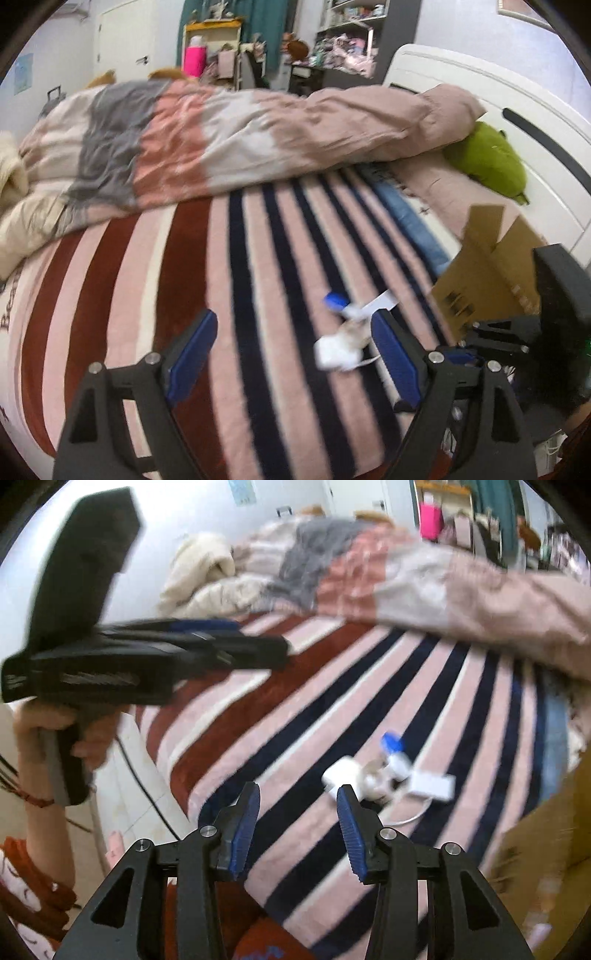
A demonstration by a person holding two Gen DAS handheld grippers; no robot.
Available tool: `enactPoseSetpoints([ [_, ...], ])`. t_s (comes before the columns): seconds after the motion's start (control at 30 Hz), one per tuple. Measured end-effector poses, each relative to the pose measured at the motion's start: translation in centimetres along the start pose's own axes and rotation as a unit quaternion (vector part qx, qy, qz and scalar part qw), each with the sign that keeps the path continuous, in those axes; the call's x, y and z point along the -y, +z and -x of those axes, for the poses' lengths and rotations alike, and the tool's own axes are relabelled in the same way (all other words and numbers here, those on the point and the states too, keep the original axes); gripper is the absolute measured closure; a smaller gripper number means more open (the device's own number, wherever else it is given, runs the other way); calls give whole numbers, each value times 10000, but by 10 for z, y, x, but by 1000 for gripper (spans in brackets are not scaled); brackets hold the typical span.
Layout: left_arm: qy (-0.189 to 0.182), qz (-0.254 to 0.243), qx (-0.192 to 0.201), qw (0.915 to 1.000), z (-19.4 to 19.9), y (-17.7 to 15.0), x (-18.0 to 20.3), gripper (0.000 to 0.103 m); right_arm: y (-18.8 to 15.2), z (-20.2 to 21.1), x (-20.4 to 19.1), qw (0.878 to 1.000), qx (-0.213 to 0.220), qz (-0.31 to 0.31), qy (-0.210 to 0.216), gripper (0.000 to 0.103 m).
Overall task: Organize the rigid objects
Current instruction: 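Grasp the white earbuds case with the right gripper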
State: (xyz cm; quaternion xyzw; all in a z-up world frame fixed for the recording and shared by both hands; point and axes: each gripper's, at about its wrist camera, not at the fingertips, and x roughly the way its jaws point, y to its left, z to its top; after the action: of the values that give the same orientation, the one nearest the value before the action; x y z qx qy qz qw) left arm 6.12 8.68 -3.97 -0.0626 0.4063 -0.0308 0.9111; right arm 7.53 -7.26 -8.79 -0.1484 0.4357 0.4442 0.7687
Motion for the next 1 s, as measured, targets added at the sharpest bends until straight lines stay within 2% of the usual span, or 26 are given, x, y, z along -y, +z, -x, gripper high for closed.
enactPoseSetpoints([
  [0.17, -97, 236, -224, 9994, -20, -32, -28, 20, -15, -61, 27, 9970, -452, -521, -355, 63],
  [0.27, -75, 336, -316, 9989, -30, -44, -41, 20, -16, -83, 42, 9933, -576, -844, -540, 59],
  [0.47, -114, 552, -378, 9977, -40, -54, -60, 20, -2, -103, 41, 9930, -511, -898, -578, 38],
  [0.67, -141, 640, -377, 9971, -40, -56, -66, 20, 11, -124, 31, 9905, -337, -968, -918, 38],
  [0.7, -149, 650, -374, 9971, -39, -57, -66, 20, 13, -126, 31, 9892, -283, -986, -1048, 43],
  [0.73, -161, 663, -378, 9970, -39, -56, -68, 20, 15, -129, 29, 9881, -248, -949, -1182, 54],
  [0.8, -189, 682, -398, 9967, -37, -56, -69, 20, 18, -133, 22, 9886, -241, -718, -1298, 54],
  [0.87, -270, 673, -403, 9966, -34, -54, -66, 20, 19, -131, 14, 9906, -251, -458, -1266, 54],
  [1.0, -791, 678, -307, 9941, -23, -44, -51, 20, 21, -101, -3, 9959, 83, -103, -898, 54],
])
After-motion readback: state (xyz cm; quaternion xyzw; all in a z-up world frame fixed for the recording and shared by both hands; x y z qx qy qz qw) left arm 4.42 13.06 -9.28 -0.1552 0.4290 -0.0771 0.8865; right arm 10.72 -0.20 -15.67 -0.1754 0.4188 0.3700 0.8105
